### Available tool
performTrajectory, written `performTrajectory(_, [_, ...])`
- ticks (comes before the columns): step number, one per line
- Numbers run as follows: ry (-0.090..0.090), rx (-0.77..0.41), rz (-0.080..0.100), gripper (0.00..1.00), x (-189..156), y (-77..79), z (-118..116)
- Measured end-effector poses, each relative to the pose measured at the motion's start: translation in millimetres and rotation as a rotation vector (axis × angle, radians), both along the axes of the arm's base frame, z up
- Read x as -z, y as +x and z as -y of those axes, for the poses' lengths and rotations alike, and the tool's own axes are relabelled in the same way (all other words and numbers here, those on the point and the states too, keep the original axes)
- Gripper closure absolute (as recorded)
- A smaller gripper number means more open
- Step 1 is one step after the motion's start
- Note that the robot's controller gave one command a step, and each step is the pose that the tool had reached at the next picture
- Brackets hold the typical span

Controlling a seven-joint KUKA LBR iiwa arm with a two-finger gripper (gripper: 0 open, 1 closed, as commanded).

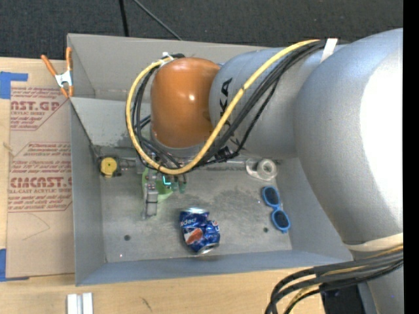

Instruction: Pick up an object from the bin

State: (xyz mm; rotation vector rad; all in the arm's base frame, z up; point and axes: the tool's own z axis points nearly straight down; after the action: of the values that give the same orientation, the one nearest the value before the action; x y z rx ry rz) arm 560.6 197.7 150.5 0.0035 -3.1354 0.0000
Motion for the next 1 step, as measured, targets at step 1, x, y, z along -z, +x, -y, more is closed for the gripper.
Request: performTrajectory(1, [0.0, -0.13, -0.002, 0.0, 80.9, -66.0, -52.6])
